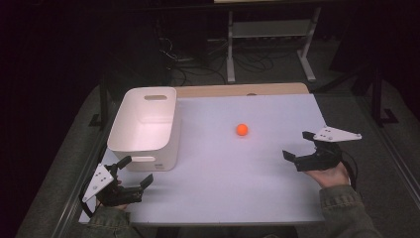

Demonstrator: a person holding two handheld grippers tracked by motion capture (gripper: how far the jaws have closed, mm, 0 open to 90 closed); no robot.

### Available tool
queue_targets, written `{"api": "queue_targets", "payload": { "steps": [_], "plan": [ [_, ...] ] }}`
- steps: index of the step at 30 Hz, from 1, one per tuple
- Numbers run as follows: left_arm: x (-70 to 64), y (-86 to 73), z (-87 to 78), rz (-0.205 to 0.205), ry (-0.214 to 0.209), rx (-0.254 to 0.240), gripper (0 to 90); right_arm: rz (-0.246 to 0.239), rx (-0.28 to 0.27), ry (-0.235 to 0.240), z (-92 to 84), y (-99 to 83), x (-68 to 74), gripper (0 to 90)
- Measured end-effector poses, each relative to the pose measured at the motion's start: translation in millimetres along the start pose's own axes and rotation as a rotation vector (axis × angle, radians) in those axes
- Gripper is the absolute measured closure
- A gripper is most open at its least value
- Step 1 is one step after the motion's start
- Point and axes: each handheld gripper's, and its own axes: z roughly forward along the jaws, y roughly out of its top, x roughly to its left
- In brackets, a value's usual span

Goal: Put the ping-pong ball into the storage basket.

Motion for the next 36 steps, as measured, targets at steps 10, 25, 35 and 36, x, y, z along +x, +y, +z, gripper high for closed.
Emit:
{"api": "queue_targets", "payload": {
  "steps": [10,25,35,36],
  "plan": [
    [-0.2,0.0,0.0,-0.001,-0.003,0.0,1.6,-0.028,0.023,0.013,7.4,13.2,-2.7,0.0],
    [-0.3,0.0,-0.1,-0.001,-0.001,0.0,1.6,-0.065,0.059,0.045,21.6,30.7,-0.9,0.0],
    [-0.3,0.0,-0.1,-0.001,-0.001,0.0,1.6,-0.097,0.079,0.055,27.3,46.1,-0.7,0.0],
    [-0.3,0.0,-0.2,-0.001,-0.001,-0.001,1.6,-0.1,0.082,0.055,28.6,47.0,-1.0,0.0]
  ]
}}
